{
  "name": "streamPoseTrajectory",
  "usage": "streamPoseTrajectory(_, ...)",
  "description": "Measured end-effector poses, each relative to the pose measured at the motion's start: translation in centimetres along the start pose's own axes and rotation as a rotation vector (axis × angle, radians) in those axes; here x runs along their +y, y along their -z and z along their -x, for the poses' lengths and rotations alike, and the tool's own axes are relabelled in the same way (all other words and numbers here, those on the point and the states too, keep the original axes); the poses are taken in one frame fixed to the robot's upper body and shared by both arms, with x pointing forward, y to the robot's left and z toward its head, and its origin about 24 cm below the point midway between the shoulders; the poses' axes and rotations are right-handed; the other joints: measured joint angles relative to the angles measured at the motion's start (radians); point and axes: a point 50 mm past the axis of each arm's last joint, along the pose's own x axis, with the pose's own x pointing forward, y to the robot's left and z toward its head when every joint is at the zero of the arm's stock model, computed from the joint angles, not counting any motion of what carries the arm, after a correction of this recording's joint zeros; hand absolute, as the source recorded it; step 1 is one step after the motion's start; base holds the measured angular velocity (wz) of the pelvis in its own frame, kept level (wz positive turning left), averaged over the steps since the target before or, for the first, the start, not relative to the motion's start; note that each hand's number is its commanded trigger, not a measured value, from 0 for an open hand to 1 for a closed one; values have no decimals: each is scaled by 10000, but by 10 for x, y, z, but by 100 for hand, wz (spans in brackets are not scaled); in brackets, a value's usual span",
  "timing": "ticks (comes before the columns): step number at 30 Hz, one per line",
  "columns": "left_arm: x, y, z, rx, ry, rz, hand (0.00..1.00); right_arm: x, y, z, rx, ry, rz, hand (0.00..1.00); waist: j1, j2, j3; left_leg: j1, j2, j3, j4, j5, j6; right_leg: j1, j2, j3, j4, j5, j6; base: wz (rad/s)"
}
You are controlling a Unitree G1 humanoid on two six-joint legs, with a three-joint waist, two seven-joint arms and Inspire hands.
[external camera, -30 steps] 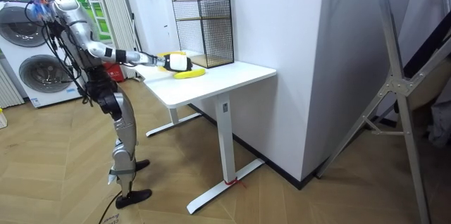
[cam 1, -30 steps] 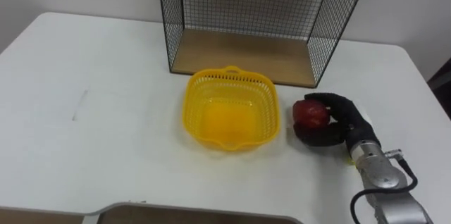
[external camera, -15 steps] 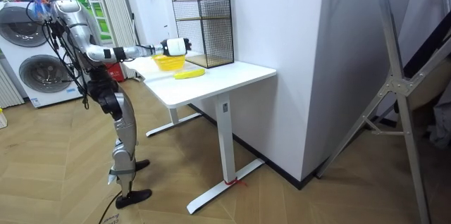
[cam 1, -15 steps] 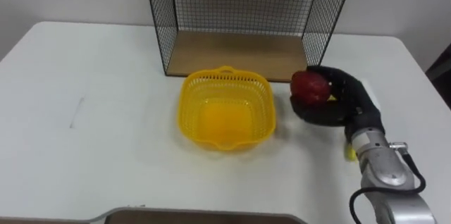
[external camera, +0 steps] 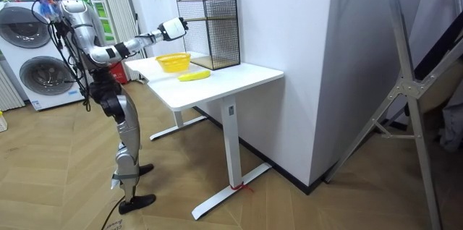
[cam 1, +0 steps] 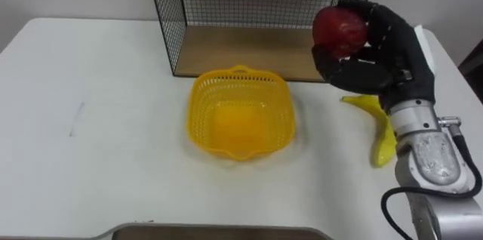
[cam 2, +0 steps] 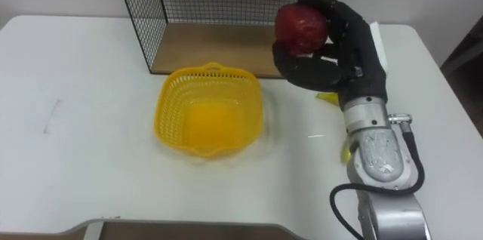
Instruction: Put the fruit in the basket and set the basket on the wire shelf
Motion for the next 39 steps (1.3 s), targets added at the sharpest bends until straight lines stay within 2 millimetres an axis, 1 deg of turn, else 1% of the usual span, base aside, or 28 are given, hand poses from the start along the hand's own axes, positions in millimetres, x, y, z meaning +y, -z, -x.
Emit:
streamPoseTrajectory(3,1,-8,-1,-210,18,-150,0,16,-1,1,-41,-1012,55,100,52,-71,17,8,2,2,-23,1,0,-10,-2,-16,0,0,0,0)
streamPoseTrajectory(5,2,-15,-2,-387,-7,-164,0,26,0,2,-17,-1776,163,100,192,-158,53,6,3,4,-60,3,0,-31,-4,-17,1,0,0,0)
streamPoseTrajectory(6,3,-16,-2,-413,-19,-165,0,28,0,2,-12,-1937,210,100,240,-192,51,0,3,11,-73,9,0,-45,-4,-17,1,1,0,0)
streamPoseTrajectory(8,6,-20,-3,-522,-86,-165,0,35,0,3,27,-2525,572,100,398,-344,8,14,3,22,-127,32,-2,-59,-3,5,4,1,-1,0)
streamPoseTrajectory(9,6,-20,-3,-548,-94,-167,0,37,1,3,39,-2680,668,100,425,-375,7,21,4,27,-130,32,-2,-57,-3,23,3,1,-1,-3)
streamPoseTrajectory(11,9,-22,-3,-682,-145,-363,0,44,3,5,172,-3211,961,100,506,-480,68,30,3,32,-122,32,-1,-45,-3,35,1,3,-1,0)
streamPoseTrajectory(12,10,-23,-3,-712,-171,-404,0,46,4,5,223,-3354,1063,100,508,-509,84,30,3,32,-118,32,-1,-44,-3,34,0,3,-1,0)
streamPoseTrajectory(13,12,-22,-4,-691,-203,-449,0,50,6,6,336,-3645,1157,100,517,-541,120,28,3,30,-116,32,-1,-37,-3,31,-3,3,-1,0)
streamPoseTrajectory(14,12,-20,-4,-638,-200,-535,0,53,8,7,445,-3873,1229,100,527,-574,131,19,3,27,-113,31,0,5,-3,34,-2,3,-1,0)
streamPoseTrajectory(15,12,-19,-4,-614,-198,-610,0,55,9,8,493,-3976,1311,93,525,-580,132,15,3,26,-110,30,0,7,-4,39,-2,6,1,0)
streamPoseTrajectory(16,11,-19,-4,-578,-194,-642,0,58,11,9,601,-4192,1421,62,527,-579,133,7,3,26,-103,30,1,8,-3,44,-2,7,2,0)
streamPoseTrajectory(17,11,-20,-4,-601,-186,-683,0,60,13,9,730,-4390,1482,15,514,-561,145,-14,3,21,-84,28,2,10,-3,40,-3,7,2,0)
streamPoseTrajectory(18,11,-20,-4,-610,-172,-708,0,61,15,10,811,-4471,1502,0,513,-553,150,-25,3,13,-76,28,2,8,-3,32,-3,7,2,4)
streamPoseTrajectory(20,10,-22,-4,-662,-88,-812,0,61,18,11,1010,-4684,1720,0,515,-488,172,-87,3,-42,-23,27,1,0,-2,-26,-2,7,2,7)
streamPoseTrajectory(26,10,-23,-4,-688,-26,-833,0,62,19,11,1119,-4966,1771,0,512,-380,94,-112,2,-96,24,29,1,11,4,-93,-2,10,-2,2)
streamPoseTrajectory(30,11,-23,-4,-715,-43,-836,0,62,19,11,1125,-4978,1789,0,486,-343,87,13,2,-147,21,29,0,104,5,-162,-10,10,-2,4)
streamPoseTrajectory(39,9,-25,-4,-793,-27,-997,0,62,19,11,1119,-4971,1750,0,498,-382,61,-3,1,-191,39,31,-1,141,10,-195,4,12,-6,1)
